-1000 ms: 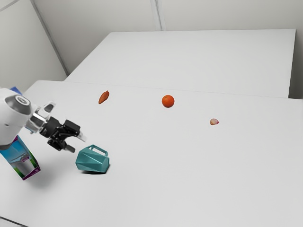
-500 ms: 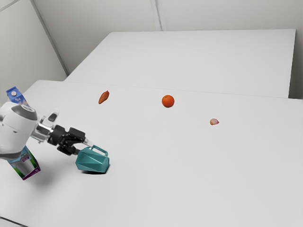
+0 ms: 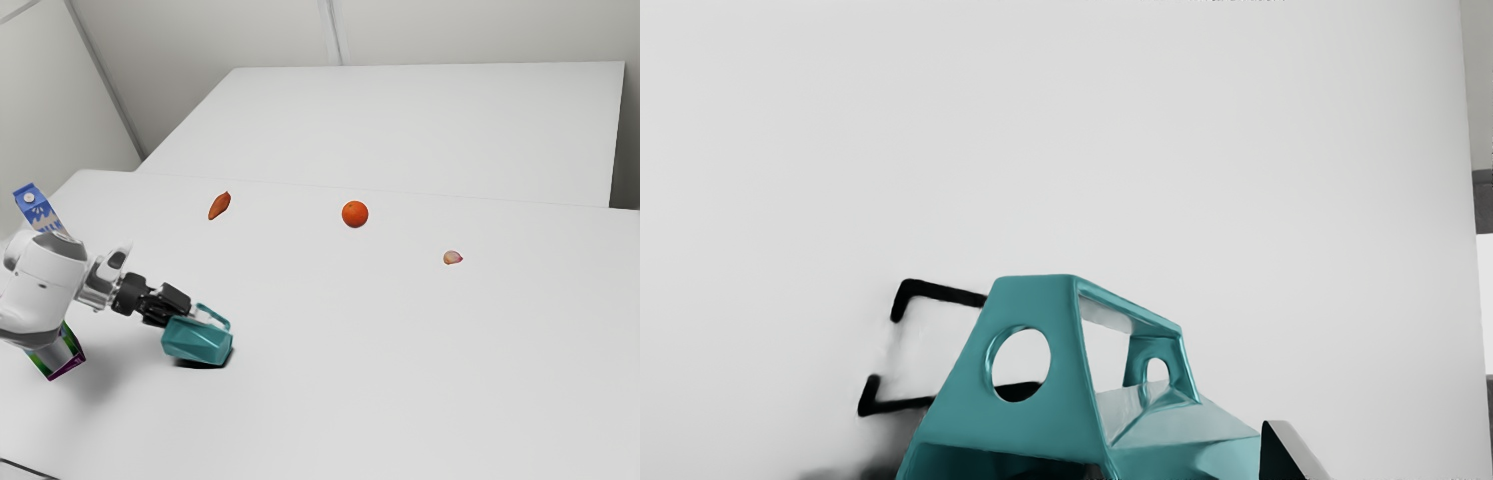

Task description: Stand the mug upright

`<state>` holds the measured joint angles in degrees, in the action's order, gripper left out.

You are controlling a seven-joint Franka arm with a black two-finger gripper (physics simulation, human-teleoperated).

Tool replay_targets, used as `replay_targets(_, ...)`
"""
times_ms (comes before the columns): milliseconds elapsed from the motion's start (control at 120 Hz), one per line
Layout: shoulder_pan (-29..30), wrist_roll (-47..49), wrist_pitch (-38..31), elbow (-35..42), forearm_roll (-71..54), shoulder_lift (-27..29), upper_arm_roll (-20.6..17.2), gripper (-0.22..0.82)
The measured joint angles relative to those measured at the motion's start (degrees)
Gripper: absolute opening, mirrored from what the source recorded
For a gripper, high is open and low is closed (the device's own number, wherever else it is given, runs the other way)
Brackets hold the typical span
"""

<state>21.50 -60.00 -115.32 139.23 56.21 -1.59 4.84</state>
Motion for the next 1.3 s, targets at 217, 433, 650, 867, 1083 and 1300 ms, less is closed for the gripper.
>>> replay_targets(217, -0.69, -2.52, -0.05, 0.01, 0.5, 1.25, -0.06, -0.08)
replay_targets(433, -2.2, -4.26, -0.25, 0.01, 0.57, 4.16, -0.02, -0.16)
replay_targets(650, -2.57, -4.1, 0.0, -2.59, -2.3, 7.58, -2.94, -0.18)
replay_targets(867, -3.04, 3.45, 2.68, -14.62, -20.36, 8.42, -10.46, -0.18)
replay_targets(1083, -5.83, 15.43, 3.51, -17.53, -36.9, 8.87, -15.01, -0.18)
replay_targets(1300, -12.84, 27.39, 3.25, -18.06, -46.35, 8.33, -13.3, -0.18)
